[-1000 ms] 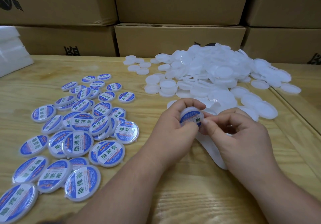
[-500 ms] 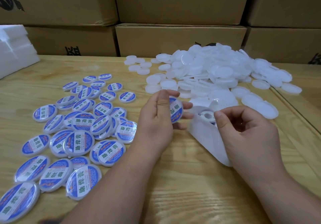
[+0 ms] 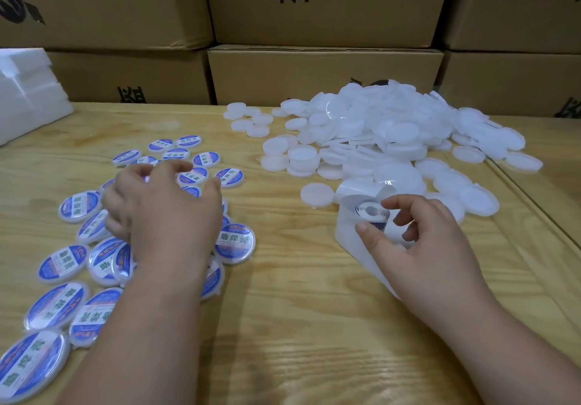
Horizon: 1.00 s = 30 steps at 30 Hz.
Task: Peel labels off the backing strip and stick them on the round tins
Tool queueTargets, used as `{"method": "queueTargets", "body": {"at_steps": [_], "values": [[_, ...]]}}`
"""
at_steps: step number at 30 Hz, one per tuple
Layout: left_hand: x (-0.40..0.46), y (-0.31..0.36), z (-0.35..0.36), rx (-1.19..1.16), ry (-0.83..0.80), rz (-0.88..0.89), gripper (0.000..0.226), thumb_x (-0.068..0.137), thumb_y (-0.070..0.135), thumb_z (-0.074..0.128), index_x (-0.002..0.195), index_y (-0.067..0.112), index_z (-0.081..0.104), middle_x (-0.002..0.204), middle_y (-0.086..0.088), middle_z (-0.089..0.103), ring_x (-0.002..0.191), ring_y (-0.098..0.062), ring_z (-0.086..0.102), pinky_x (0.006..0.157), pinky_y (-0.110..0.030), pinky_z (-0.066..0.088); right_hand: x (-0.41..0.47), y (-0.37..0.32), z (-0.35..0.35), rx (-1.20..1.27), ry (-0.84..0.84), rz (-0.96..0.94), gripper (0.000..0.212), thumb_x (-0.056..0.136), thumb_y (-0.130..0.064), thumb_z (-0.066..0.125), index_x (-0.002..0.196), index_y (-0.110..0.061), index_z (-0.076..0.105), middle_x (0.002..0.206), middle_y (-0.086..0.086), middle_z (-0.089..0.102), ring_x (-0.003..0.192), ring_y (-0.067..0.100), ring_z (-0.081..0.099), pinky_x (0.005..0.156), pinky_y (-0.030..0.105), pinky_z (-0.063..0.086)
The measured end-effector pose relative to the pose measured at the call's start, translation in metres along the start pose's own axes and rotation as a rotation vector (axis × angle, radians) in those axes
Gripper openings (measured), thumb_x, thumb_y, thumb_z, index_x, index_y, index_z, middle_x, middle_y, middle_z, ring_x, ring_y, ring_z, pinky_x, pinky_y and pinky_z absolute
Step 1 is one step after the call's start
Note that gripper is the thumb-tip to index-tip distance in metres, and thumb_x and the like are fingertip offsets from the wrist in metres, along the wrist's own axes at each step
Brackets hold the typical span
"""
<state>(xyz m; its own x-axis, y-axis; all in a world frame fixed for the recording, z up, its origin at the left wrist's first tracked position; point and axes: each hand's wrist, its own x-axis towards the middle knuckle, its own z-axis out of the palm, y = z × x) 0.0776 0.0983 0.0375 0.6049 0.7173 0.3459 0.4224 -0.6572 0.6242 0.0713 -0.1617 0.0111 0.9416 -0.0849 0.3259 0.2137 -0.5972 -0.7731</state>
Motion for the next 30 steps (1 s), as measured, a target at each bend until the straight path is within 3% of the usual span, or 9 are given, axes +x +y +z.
{"method": "queueTargets", "body": {"at_steps": [3,7,10,13,16,18,20,25,30], "values": [[-0.013,0.014,0.005,-0.194,0.011,0.226,0.024,0.089,0.042,0.067,0.111,0.033,0.068,0.127,0.004,0.056,0.127,-0.023,0.046,0.106,-0.041,0.034,-0.001,0.000,-0.002,-0.041,-0.010,-0.017,0.035,0.068,-0.070,0.066,0.096,-0.056,0.051,0.099,-0.028,0.047,0.097,-0.014,0.046,0.069,0.014,0.036],[-0.051,0.035,0.022,-0.536,-0.421,0.335,0.021,0.094,0.035,0.066,0.114,0.038,0.065,0.111,0.023,0.064,0.101,0.005,0.060,0.087,-0.022,0.049,-0.001,-0.002,-0.006,-0.116,-0.099,-0.045,0.041,0.062,-0.078,0.059,0.100,-0.066,0.046,0.102,-0.033,0.048,0.098,-0.014,0.046,0.072,0.016,0.038],[-0.074,0.039,0.038,-0.645,-0.709,0.361,0.039,0.096,0.025,0.063,0.127,0.047,0.054,0.124,0.029,0.059,0.113,0.014,0.055,0.091,-0.015,0.047,-0.001,-0.001,-0.006,-0.156,-0.140,-0.061,0.043,0.073,-0.054,0.072,0.106,-0.059,0.046,0.089,-0.025,0.058,0.087,-0.007,0.053,0.071,0.023,0.043],[-0.080,0.040,0.043,-0.651,-0.853,0.415,0.061,0.087,0.021,0.056,0.130,0.062,0.042,0.125,0.044,0.050,0.116,0.017,0.051,0.092,-0.014,0.048,-0.001,0.002,-0.007,-0.132,-0.211,-0.056,0.038,0.084,-0.026,0.065,0.104,-0.051,0.044,0.089,-0.023,0.063,0.080,-0.002,0.060,0.067,0.024,0.045],[-0.080,0.040,0.045,-0.524,-0.835,0.583,0.074,0.077,0.020,0.052,0.134,0.065,0.038,0.130,0.052,0.039,0.119,0.007,0.049,0.098,-0.013,0.042,-0.002,0.002,-0.010,-0.109,-0.275,-0.076,0.036,0.085,-0.011,0.058,0.098,-0.044,0.051,0.094,-0.027,0.064,0.092,-0.012,0.058,0.069,0.009,0.043],[-0.081,0.042,0.046,-0.462,-0.811,0.697,0.070,0.077,0.017,0.054,0.133,0.058,0.046,0.150,0.039,0.028,0.139,0.008,0.023,0.104,-0.002,0.021,-0.003,-0.001,-0.014,-0.135,-0.319,-0.095,0.034,0.083,-0.007,0.055,0.092,-0.041,0.058,0.087,-0.026,0.066,0.080,-0.008,0.060,0.063,0.009,0.041],[-0.080,0.042,0.047,-0.436,-0.793,0.734,0.059,0.079,0.016,0.061,0.125,0.052,0.055,0.155,0.030,0.026,0.143,0.005,0.014,0.101,0.002,0.013,-0.002,-0.001,-0.020,-0.161,-0.367,-0.088,0.032,0.082,-0.006,0.053,0.082,-0.037,0.063,0.078,-0.024,0.065,0.063,-0.001,0.058,0.054,0.012,0.039],[-0.079,0.042,0.047,-0.417,-0.788,0.791,0.053,0.079,0.025,0.066,0.119,0.054,0.049,0.154,0.028,0.026,0.145,0.002,0.013,0.102,-0.005,0.015,0.000,0.002,-0.036,-0.154,-0.439,0.009,0.025,0.081,-0.009,0.051,0.077,-0.030,0.063,0.053,-0.009,0.055,0.042,0.006,0.045,0.044,0.022,0.036],[-0.079,0.044,0.050,-0.405,-0.734,0.813,0.039,0.077,0.026,0.067,0.105,0.046,0.048,0.142,0.025,0.043,0.138,0.001,0.026,0.102,-0.007,0.021,0.001,-0.004,-0.054,-0.216,-0.451,0.088,0.012,0.079,-0.031,0.056,0.085,-0.034,0.066,0.064,-0.007,0.064,0.047,0.010,0.055,0.046,0.026,0.042]]}}
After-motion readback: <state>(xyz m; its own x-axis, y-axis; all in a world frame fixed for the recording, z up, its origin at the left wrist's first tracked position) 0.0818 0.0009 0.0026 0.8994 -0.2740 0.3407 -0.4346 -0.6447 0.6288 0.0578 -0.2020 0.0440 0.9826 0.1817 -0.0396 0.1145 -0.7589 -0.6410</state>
